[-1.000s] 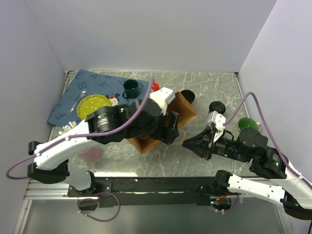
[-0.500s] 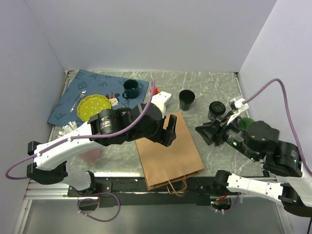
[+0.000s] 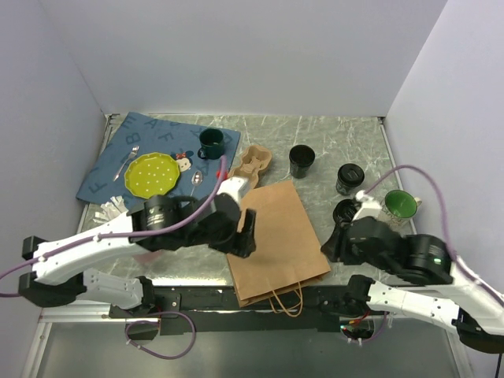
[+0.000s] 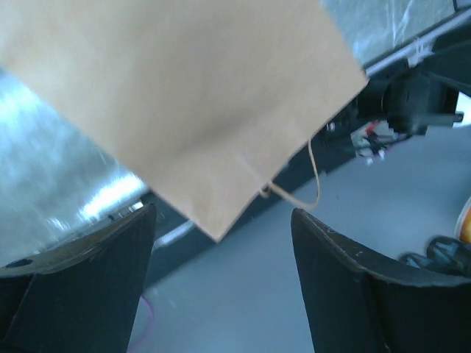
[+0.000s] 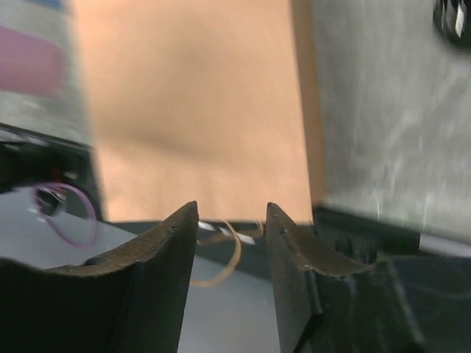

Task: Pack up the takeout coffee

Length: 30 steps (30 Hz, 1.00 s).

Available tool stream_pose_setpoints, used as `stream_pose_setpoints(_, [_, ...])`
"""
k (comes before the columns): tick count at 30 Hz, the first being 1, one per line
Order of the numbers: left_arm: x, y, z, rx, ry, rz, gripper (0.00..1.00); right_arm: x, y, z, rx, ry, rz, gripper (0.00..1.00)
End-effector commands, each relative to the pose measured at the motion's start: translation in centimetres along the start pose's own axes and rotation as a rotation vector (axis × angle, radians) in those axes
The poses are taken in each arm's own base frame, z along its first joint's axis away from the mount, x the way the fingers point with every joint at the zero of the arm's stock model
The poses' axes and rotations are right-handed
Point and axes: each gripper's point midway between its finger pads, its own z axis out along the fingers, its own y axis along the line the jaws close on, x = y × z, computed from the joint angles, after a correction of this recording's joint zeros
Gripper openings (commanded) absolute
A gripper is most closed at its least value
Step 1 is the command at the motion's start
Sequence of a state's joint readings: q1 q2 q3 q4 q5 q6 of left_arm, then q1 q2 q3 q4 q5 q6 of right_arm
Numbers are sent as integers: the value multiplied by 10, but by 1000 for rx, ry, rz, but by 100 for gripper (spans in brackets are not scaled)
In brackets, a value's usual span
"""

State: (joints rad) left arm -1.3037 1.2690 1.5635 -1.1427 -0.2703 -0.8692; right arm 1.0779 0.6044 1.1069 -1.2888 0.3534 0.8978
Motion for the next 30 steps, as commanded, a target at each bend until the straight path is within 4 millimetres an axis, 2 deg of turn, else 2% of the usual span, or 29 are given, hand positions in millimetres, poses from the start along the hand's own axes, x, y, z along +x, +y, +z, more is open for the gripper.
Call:
stream_pose_setpoints(1, [39,3,-4,28,99,-195,78,41,-7,22,111,158,124,51])
stream_pose_setpoints(5, [61,8,0,20,161,-239,76,53,-22,34,207,177,150,52])
stream_pose_setpoints(8, [80,8,8,26,208,-255,75,58,-34,38,241,165,149,51])
stream_pose_setpoints(12, [105,16,22,9,270,-271,74,77,-53,43,314,212,145,51])
stream_pose_setpoints(16, [122,23,29,-3,310,-280,73,88,-52,52,300,237,148,49])
stream_pose_setpoints(19, [131,29,32,-8,331,-290,73,88,-48,59,283,226,145,48])
stream_pose_setpoints(24, [138,27,42,20,337,-300,70,89,-41,69,258,224,146,40])
stream_pose_setpoints(27, [145,29,45,-2,374,-273,69,87,-40,71,249,207,150,28])
stream_pose_setpoints(28, [145,29,47,-10,375,-267,69,87,-41,71,255,205,149,20])
stream_pose_setpoints(30, [147,31,49,-35,384,-256,68,83,-41,71,253,191,144,11])
